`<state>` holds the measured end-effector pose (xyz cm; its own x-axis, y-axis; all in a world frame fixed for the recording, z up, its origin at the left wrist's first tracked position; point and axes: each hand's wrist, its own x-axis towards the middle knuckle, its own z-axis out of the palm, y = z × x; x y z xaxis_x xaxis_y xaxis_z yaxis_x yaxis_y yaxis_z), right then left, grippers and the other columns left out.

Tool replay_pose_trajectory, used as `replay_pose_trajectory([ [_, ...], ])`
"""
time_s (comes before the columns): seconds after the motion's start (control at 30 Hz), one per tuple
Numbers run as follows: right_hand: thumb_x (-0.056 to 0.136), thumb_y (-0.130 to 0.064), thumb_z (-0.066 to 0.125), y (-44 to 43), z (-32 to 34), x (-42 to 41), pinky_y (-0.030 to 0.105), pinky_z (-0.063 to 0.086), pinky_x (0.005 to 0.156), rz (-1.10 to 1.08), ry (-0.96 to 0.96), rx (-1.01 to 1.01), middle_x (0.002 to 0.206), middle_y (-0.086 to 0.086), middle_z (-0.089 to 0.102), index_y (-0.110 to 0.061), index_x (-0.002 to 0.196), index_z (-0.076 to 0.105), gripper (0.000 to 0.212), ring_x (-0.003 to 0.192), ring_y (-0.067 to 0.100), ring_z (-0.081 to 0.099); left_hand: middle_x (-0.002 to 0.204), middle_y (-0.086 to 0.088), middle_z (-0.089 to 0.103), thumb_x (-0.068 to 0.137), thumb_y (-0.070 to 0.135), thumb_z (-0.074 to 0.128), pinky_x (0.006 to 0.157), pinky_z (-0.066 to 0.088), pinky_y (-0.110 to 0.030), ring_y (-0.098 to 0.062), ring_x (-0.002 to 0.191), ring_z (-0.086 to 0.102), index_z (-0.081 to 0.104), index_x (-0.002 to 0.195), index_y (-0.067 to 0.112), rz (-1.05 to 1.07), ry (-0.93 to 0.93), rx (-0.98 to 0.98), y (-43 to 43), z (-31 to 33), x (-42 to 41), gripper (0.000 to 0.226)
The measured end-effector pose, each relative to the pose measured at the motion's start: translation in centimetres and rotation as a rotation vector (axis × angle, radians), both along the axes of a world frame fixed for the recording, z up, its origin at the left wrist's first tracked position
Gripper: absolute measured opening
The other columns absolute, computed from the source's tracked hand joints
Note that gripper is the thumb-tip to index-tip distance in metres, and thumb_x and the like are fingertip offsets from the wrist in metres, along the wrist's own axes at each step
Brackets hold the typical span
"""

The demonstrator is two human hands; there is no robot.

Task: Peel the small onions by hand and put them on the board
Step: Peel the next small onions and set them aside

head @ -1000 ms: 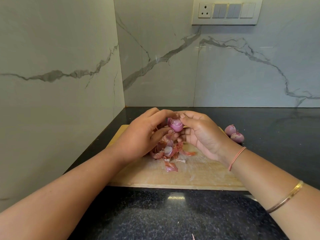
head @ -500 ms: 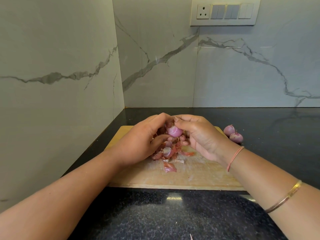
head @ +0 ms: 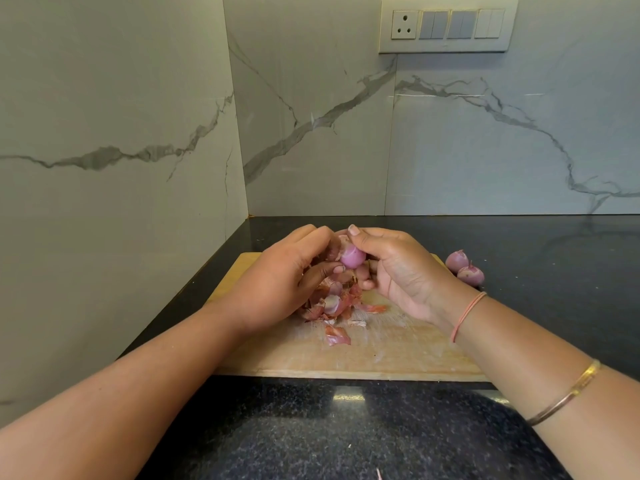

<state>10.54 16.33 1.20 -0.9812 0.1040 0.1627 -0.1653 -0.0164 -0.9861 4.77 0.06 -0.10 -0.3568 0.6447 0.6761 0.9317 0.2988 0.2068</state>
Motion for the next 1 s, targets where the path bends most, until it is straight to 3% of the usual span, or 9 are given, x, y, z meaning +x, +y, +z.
replay_pose_trajectory([
  [0.1,0.095,-0.022,0.054,0.1,-0.1,-0.1,0.019,0.035,0.045,-0.003,0.023,0.009,0.071,0.006,0.058,-0.013,0.088,0.067,0.017,0.055,0.012,0.042,0.085,0.008,0.051,0.090,0.025,0.060,0.067,0.044,-0.028,-0.011,0.080,0.049,0.047,0.090,0.018,0.032,-0.045,0.049,0.0,0.1,0.2,0.015],
  [0.23,0.095,-0.018,0.054,0.2,-0.1,-0.3,0.020,0.039,0.047,-0.028,0.057,0.023,0.085,0.012,0.065,-0.014,0.099,0.068,0.015,0.070,0.024,0.047,0.087,0.011,0.053,0.077,0.040,0.067,0.065,0.048,-0.022,-0.010,0.078,0.053,0.045,0.091,0.028,0.023,-0.195,0.143,-0.2,0.6,0.7,0.029],
  [0.3,0.095,-0.018,0.054,0.3,-0.2,-0.3,0.020,0.040,0.048,-0.021,0.062,0.046,0.090,0.015,0.065,-0.013,0.104,0.068,0.017,0.075,0.026,0.048,0.090,0.011,0.054,0.081,0.032,0.068,0.067,0.049,-0.021,-0.009,0.081,0.054,0.048,0.092,0.030,0.006,-0.179,0.131,-0.1,0.6,0.7,0.023],
  [0.47,0.097,-0.015,0.050,0.3,-0.2,-0.2,0.020,0.042,0.051,0.010,0.071,0.075,0.093,0.017,0.063,-0.015,0.105,0.068,0.019,0.072,0.024,0.050,0.088,0.010,0.056,0.090,0.018,0.060,0.067,0.043,-0.012,-0.005,0.084,0.052,0.056,0.088,0.015,0.022,-0.150,0.140,0.0,0.5,0.4,0.005],
  [0.57,0.098,-0.013,0.047,0.4,-0.1,-0.1,0.023,0.043,0.055,0.017,0.082,0.057,0.089,0.012,0.064,-0.018,0.103,0.069,0.023,0.061,0.014,0.047,0.088,0.011,0.055,0.091,0.016,0.057,0.065,0.041,-0.010,-0.004,0.083,0.053,0.053,0.089,0.018,0.087,-0.179,0.192,-0.1,0.5,0.1,0.006],
  [0.73,0.099,-0.010,0.043,0.3,-0.1,-0.1,0.023,0.045,0.056,0.044,0.069,0.046,0.093,0.015,0.064,-0.019,0.101,0.068,0.027,0.071,0.024,0.052,0.093,0.012,0.055,0.086,-0.002,0.050,0.071,0.042,-0.012,-0.002,0.088,0.053,0.058,0.089,0.023,0.119,-0.166,0.164,-0.3,0.7,0.1,0.027],
  [0.87,0.099,-0.006,0.041,0.5,0.1,0.0,0.025,0.052,0.060,0.062,0.078,0.016,0.094,0.015,0.064,-0.014,0.106,0.065,0.027,0.070,0.021,0.056,0.090,0.013,0.055,0.087,0.005,0.052,0.071,0.042,-0.009,0.002,0.089,0.053,0.063,0.082,0.023,0.163,-0.197,0.216,-0.2,0.9,0.4,0.022],
  [1.0,0.093,0.006,0.044,0.8,0.4,0.1,0.037,0.056,0.080,0.071,0.071,-0.003,0.104,0.023,0.066,-0.010,0.119,0.061,0.035,0.082,0.028,0.061,0.090,0.013,0.055,0.091,0.022,0.054,0.067,0.041,-0.005,0.000,0.087,0.054,0.067,0.088,0.025,0.212,-0.189,0.225,-0.4,1.0,0.2,0.013],
])
